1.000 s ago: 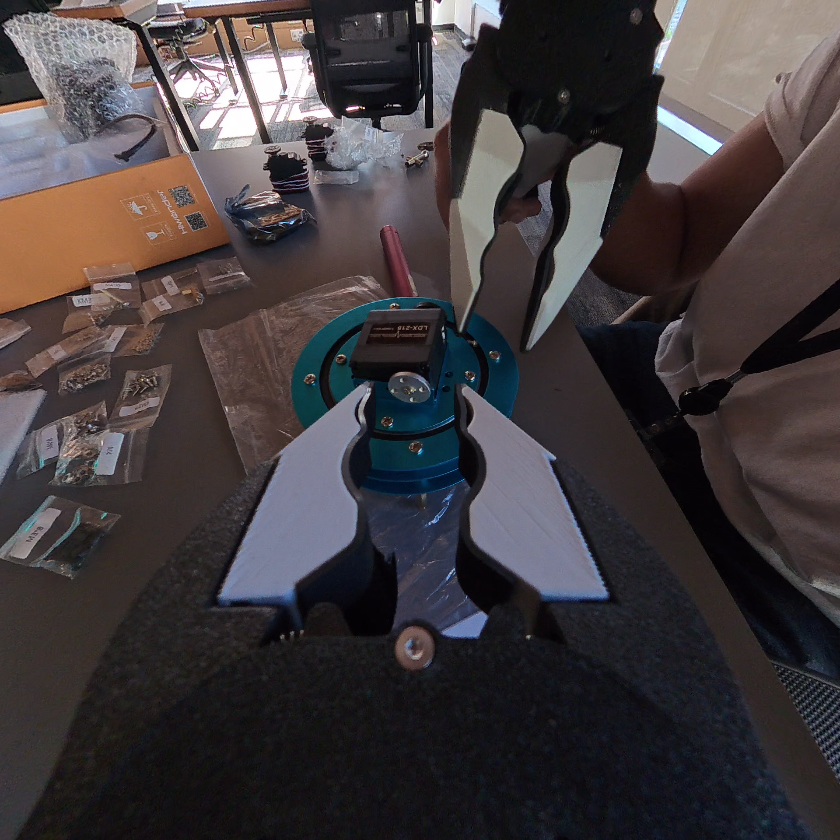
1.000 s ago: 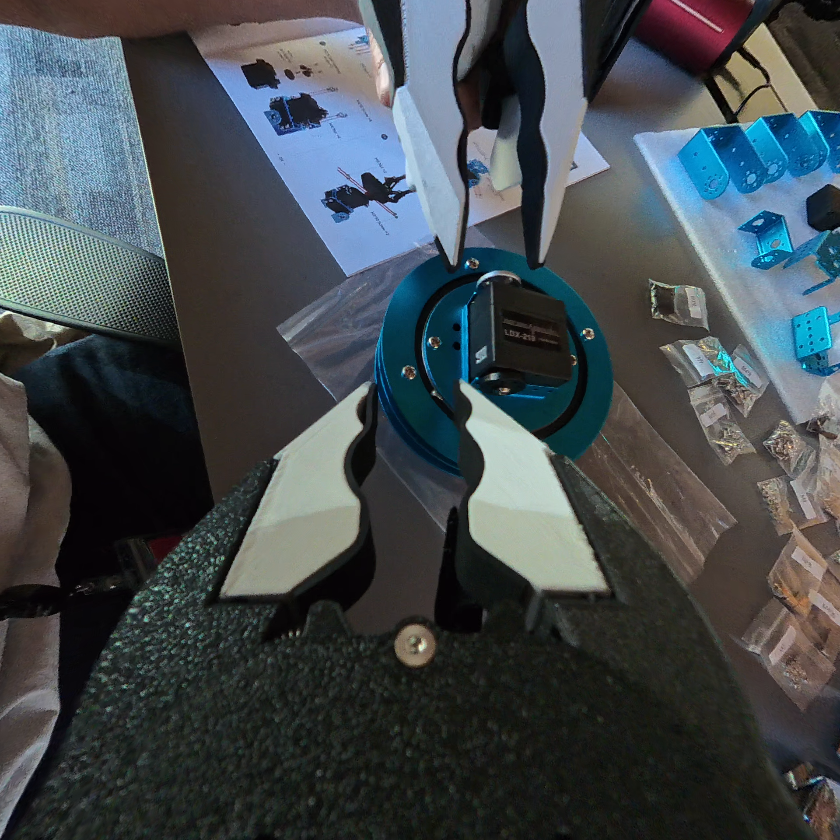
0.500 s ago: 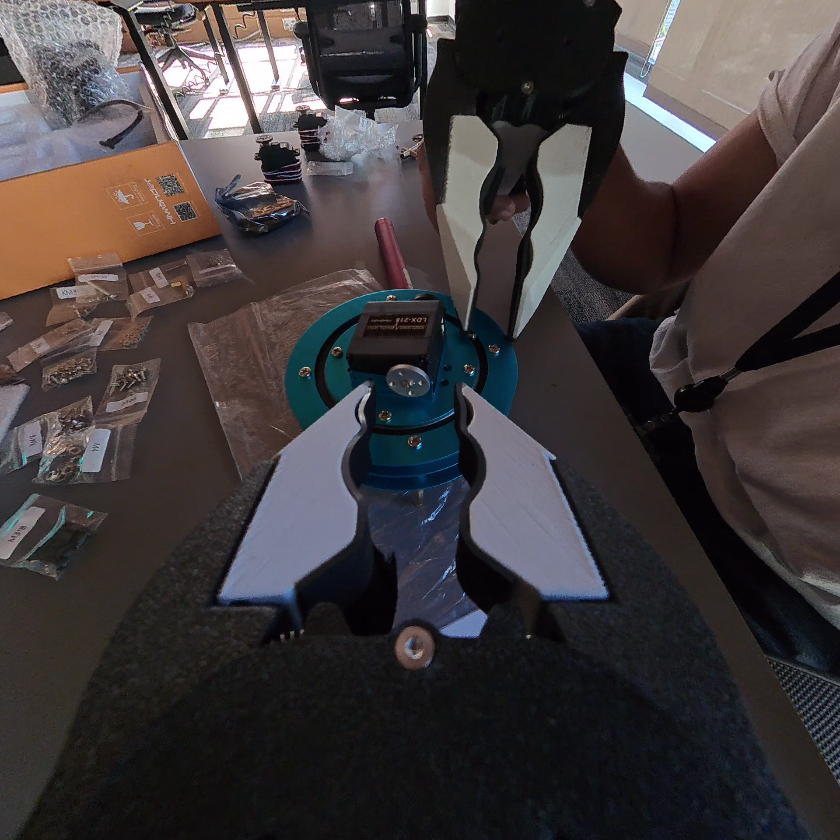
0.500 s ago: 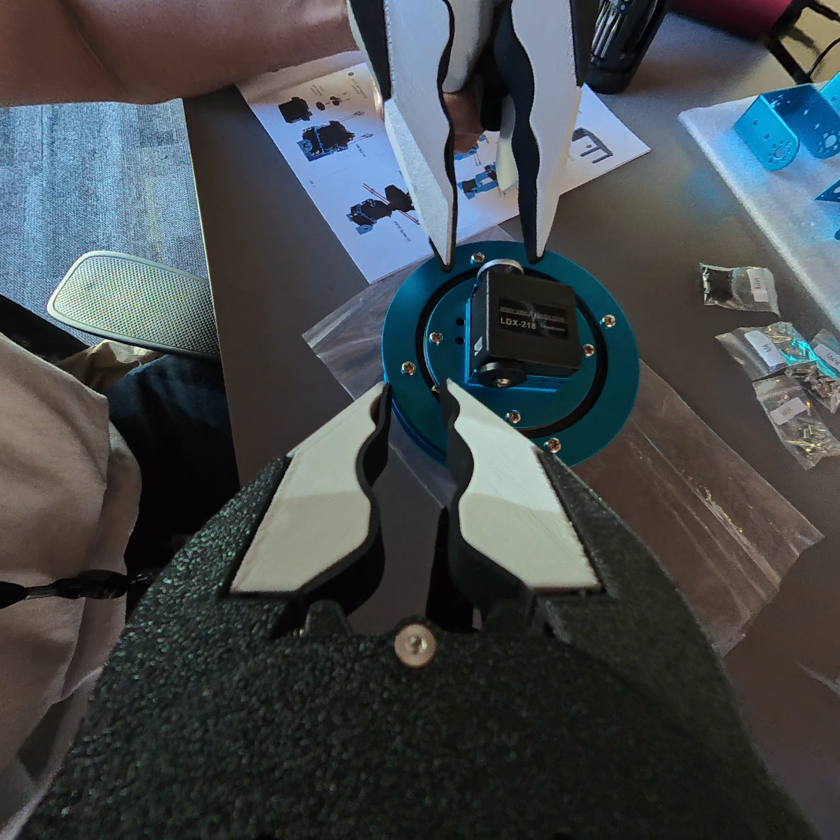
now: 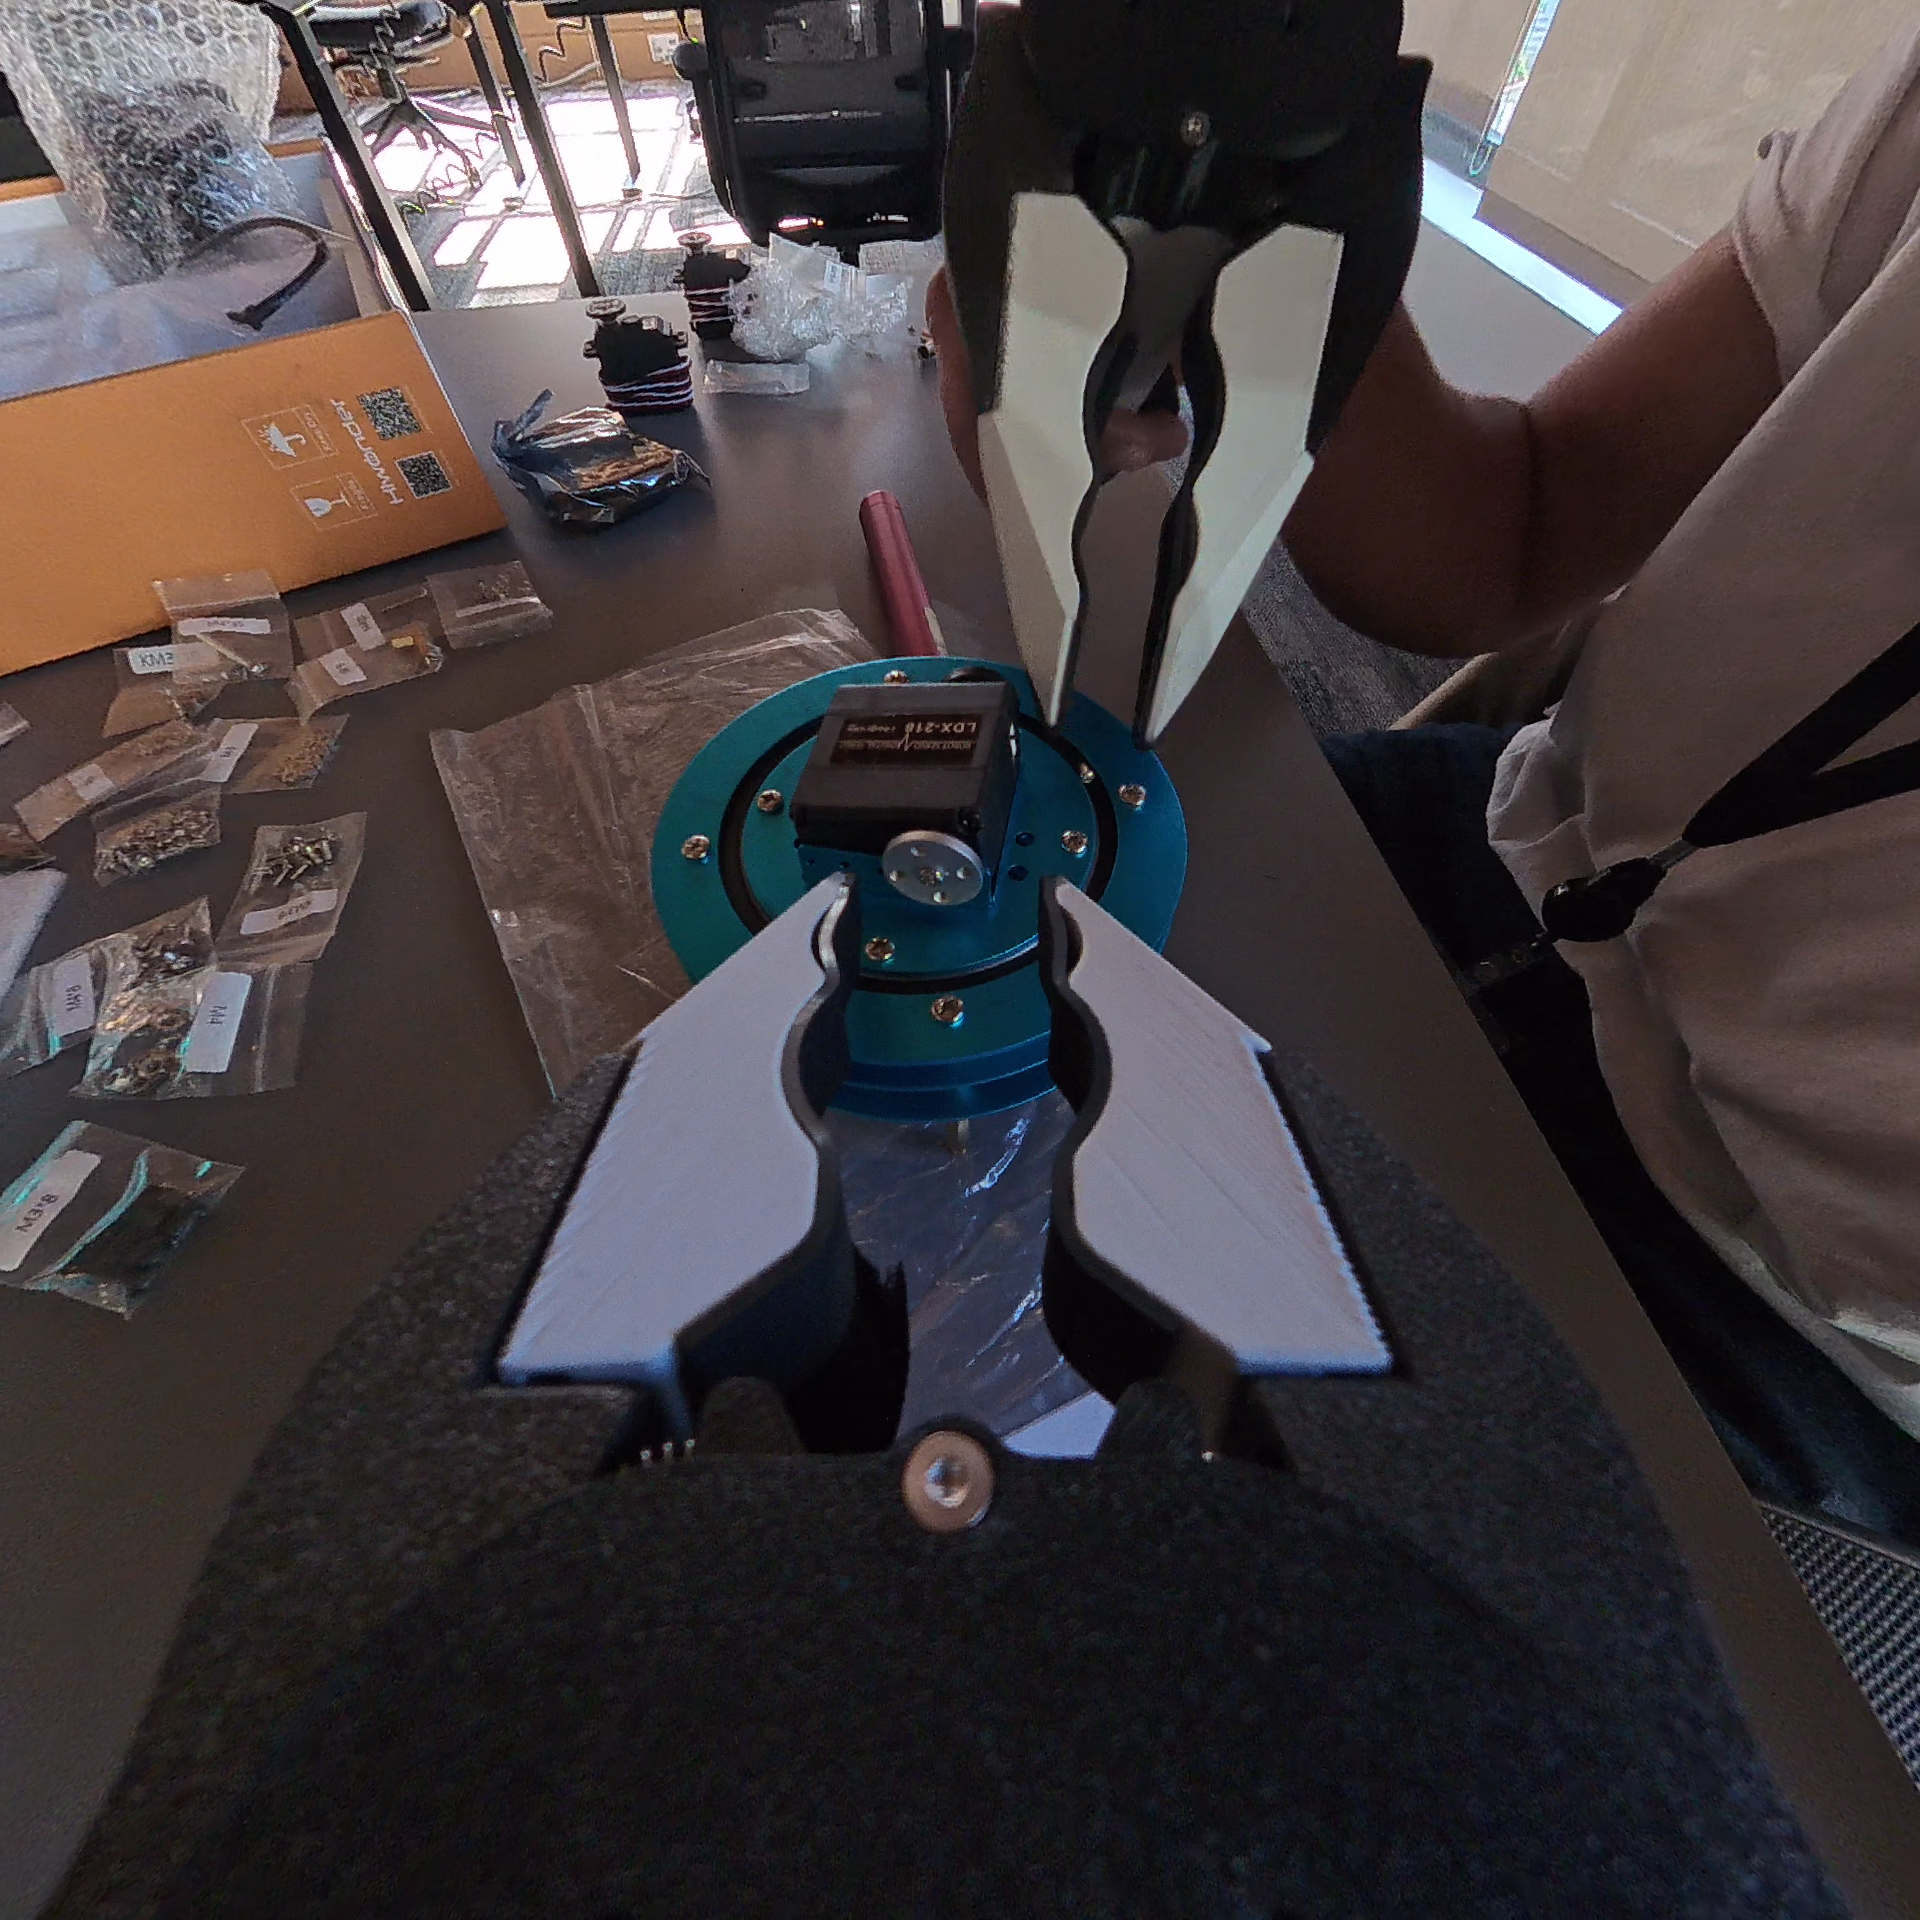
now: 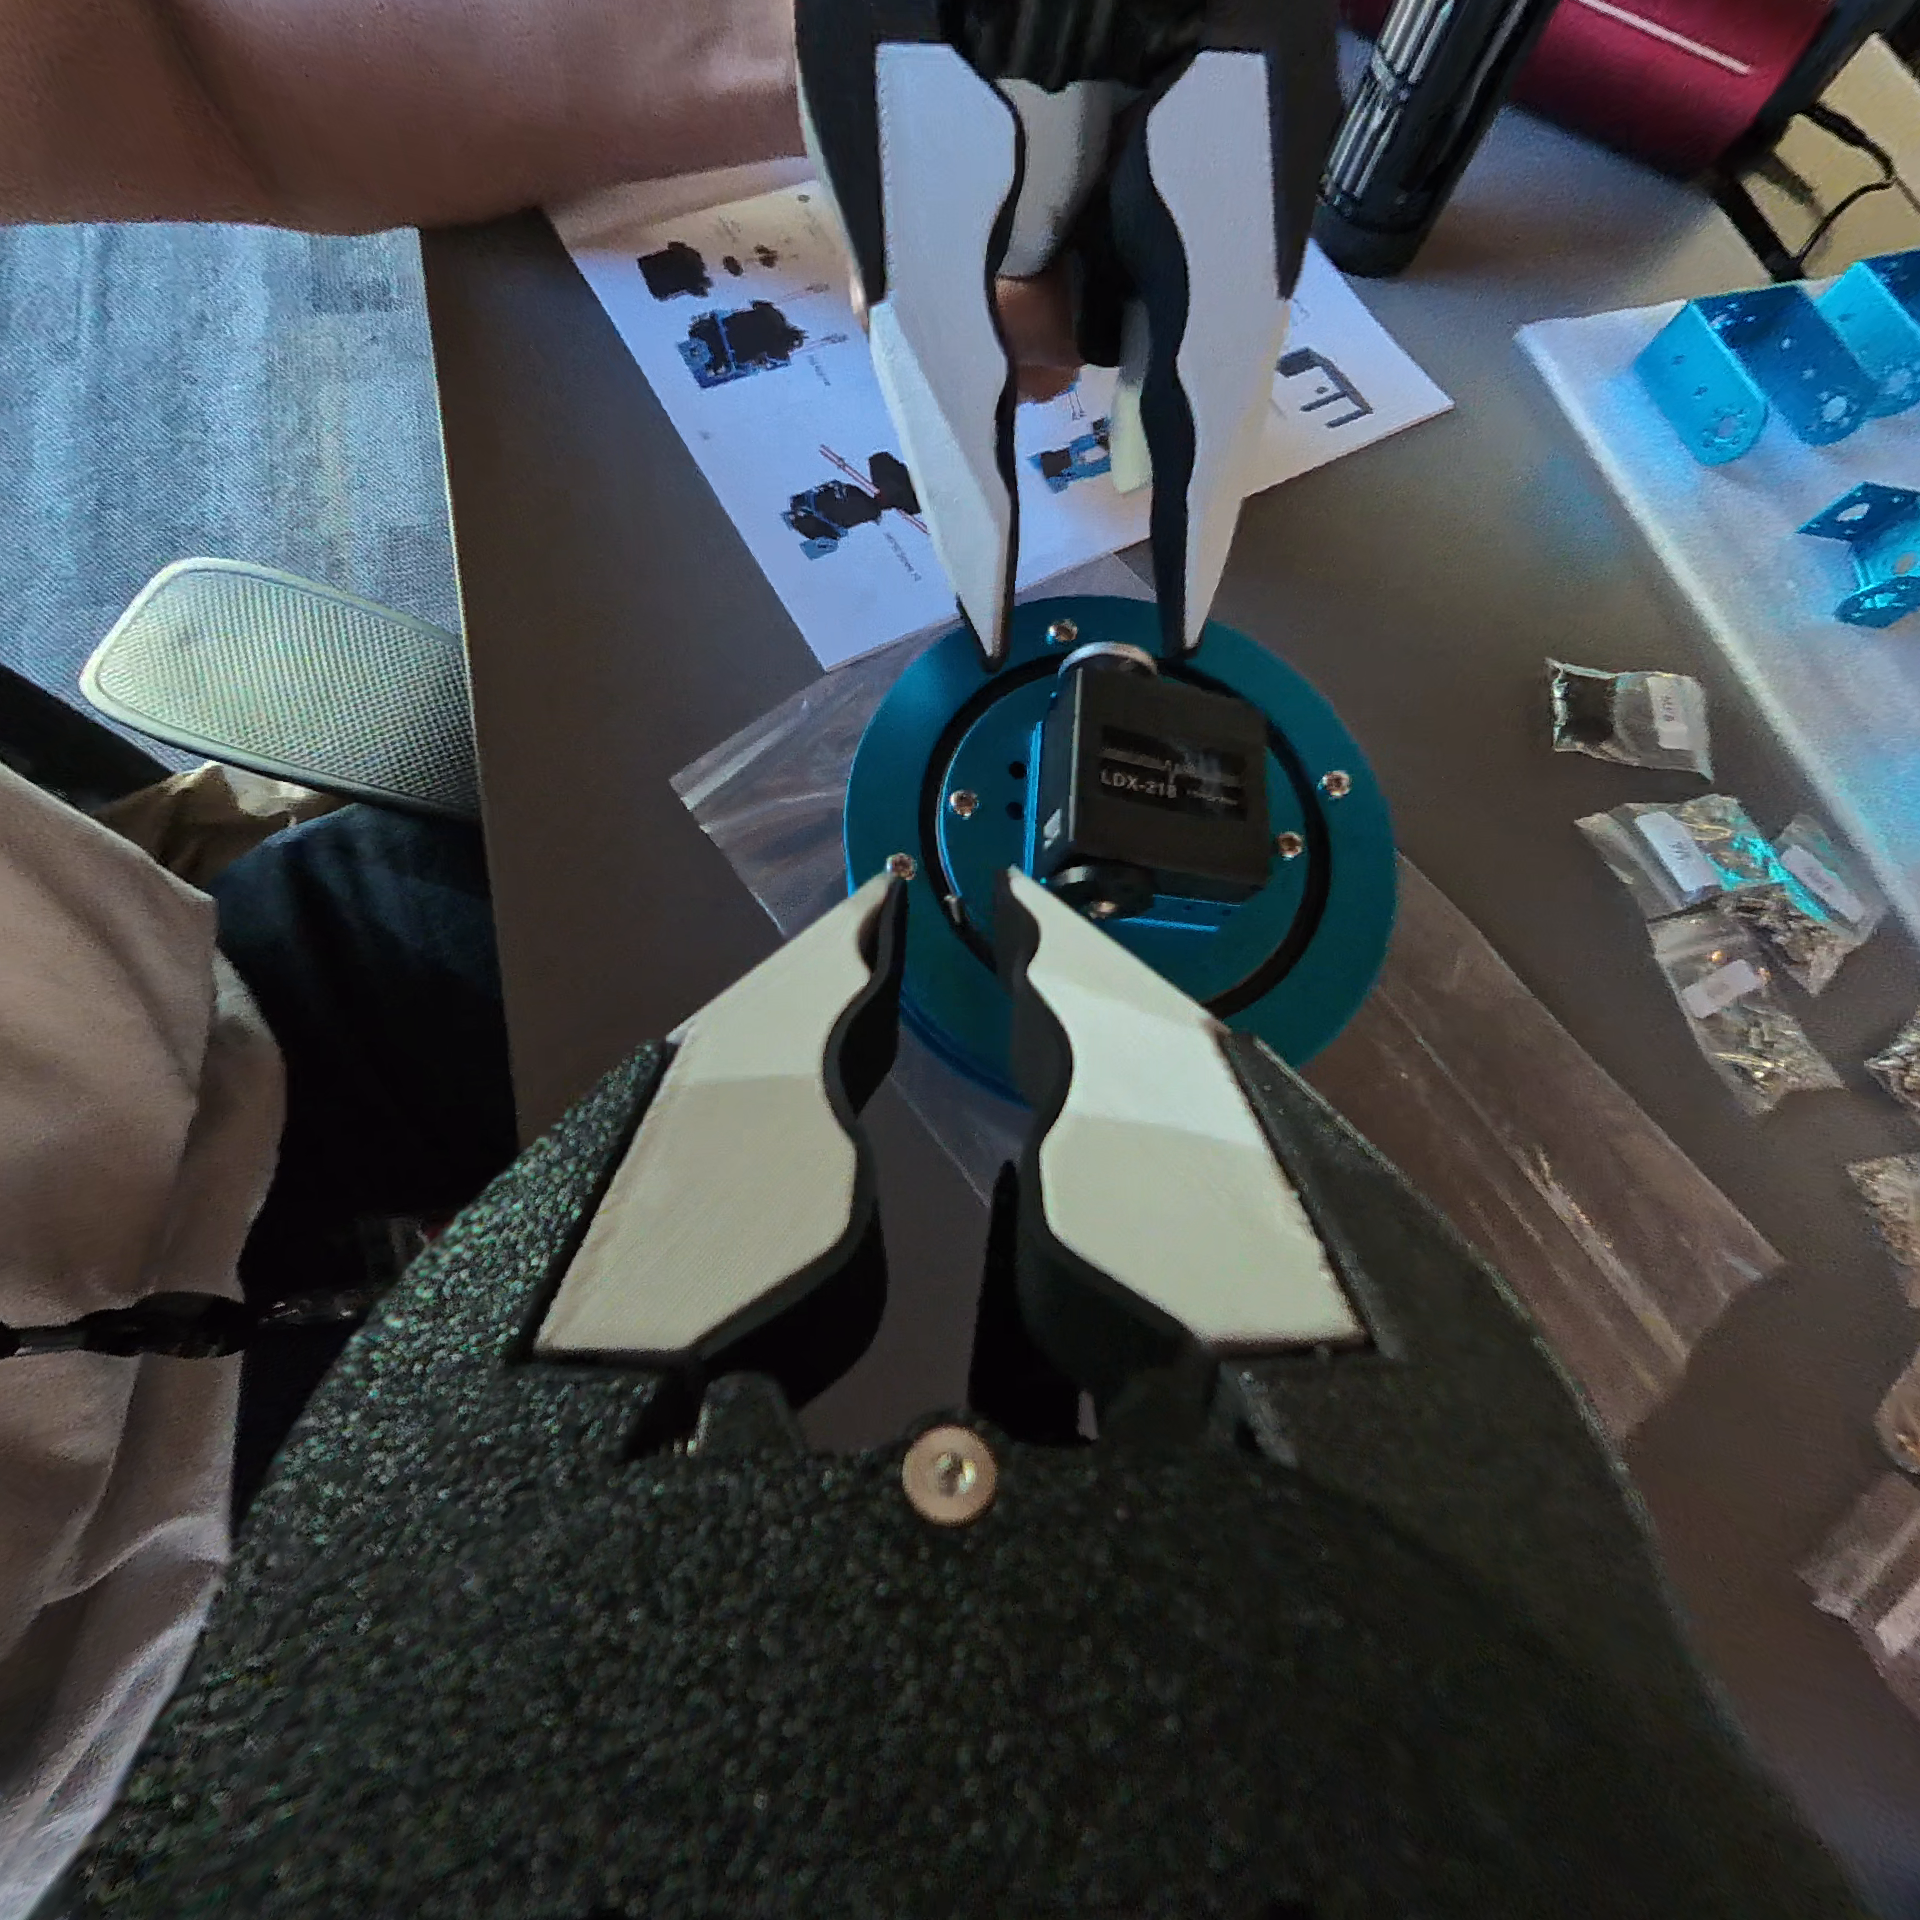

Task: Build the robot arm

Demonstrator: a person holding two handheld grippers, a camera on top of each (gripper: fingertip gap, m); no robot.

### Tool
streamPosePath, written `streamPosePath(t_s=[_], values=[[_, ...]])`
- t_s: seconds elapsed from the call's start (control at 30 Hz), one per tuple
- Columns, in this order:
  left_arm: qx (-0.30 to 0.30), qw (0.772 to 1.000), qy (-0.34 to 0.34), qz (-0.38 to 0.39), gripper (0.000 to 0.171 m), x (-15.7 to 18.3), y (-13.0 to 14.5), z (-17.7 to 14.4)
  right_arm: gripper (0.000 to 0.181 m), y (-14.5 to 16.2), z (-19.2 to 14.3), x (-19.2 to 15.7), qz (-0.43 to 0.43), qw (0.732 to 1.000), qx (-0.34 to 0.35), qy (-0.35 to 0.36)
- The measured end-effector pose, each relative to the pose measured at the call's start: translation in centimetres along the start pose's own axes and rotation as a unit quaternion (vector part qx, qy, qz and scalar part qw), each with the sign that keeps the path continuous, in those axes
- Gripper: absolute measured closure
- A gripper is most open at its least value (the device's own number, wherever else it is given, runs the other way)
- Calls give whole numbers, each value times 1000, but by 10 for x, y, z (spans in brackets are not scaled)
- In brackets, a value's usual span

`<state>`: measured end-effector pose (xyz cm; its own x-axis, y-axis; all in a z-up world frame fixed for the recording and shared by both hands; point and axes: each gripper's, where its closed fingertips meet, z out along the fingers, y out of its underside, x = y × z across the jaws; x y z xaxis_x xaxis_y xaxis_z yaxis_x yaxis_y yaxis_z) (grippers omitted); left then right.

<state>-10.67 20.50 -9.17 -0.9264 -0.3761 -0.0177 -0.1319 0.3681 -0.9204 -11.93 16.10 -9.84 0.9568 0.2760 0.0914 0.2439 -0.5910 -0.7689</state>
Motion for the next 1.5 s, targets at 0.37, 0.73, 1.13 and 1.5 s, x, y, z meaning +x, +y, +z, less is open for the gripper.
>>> streamPosePath(t_s=[0.37, 0.73, 1.13, 1.5], values=[[19, 999, 16, -19, 138, 2, -3, -1, 176, 4, 7, 0, 6, 999, -5, 46], [20, 1000, 16, -14, 138, 4, -6, -1, 181, 5, 7, -1, 19, 1000, -8, -1], [16, 1000, 12, -23, 137, -1, -1, 0, 181, 6, -16, 16, 39, 997, 0, 63], [42, 998, 26, -41, 137, 2, -6, -4, 169, 11, -11, 15, 112, 989, 6, 95]])
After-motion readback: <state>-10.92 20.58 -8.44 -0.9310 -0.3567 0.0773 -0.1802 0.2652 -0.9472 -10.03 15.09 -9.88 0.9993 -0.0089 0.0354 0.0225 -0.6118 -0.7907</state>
